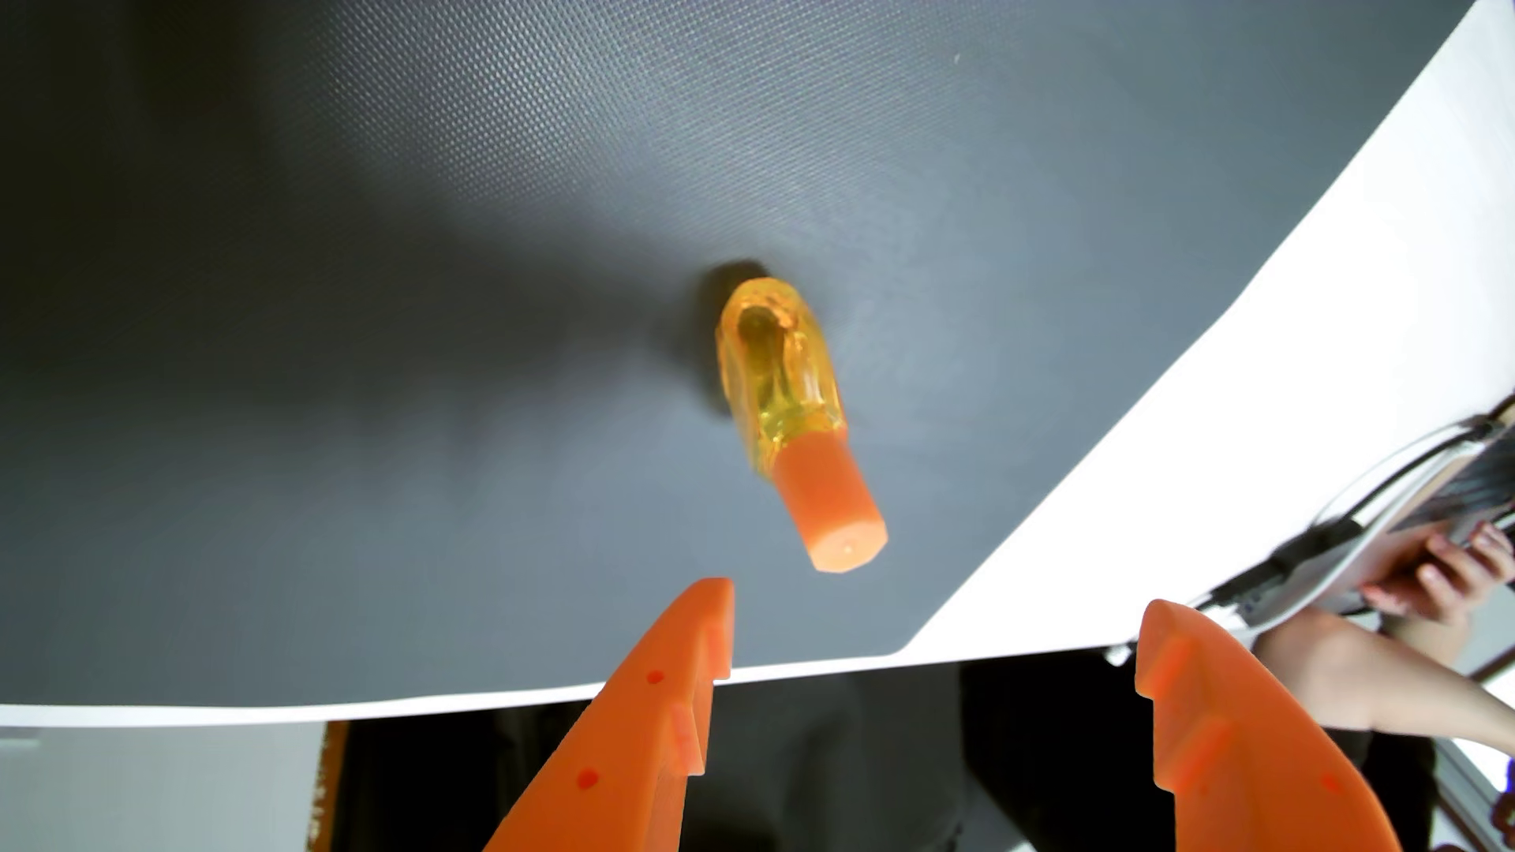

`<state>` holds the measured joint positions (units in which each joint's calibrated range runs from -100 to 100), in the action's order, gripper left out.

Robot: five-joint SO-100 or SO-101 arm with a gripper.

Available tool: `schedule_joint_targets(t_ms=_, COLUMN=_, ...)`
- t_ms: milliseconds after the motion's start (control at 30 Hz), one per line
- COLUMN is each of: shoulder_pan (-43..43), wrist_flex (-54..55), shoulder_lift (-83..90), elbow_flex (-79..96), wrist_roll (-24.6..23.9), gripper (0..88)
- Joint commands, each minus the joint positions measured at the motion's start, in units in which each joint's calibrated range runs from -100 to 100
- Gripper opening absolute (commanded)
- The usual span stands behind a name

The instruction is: Grab the eyedrops

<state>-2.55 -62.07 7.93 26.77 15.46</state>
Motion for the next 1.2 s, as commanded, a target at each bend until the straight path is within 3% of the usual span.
schedule_joint_targets(t_ms=0, shoulder_pan=-0.28, wrist_flex=-0.19, shoulder_lift=-3.81, elbow_flex=-5.57, wrist_roll=0.27, gripper=28.6)
schedule_joint_targets(t_ms=400, shoulder_pan=2.38, wrist_flex=-13.95, shoulder_lift=-17.40, elbow_flex=-21.32, wrist_roll=2.05, gripper=28.9)
schedule_joint_targets(t_ms=1033, shoulder_pan=-0.45, wrist_flex=-11.18, shoulder_lift=-24.61, elbow_flex=-21.41, wrist_roll=0.53, gripper=28.3)
schedule_joint_targets(t_ms=1167, shoulder_pan=-0.53, wrist_flex=-9.28, shoulder_lift=-24.61, elbow_flex=-20.78, wrist_roll=0.01, gripper=21.8)
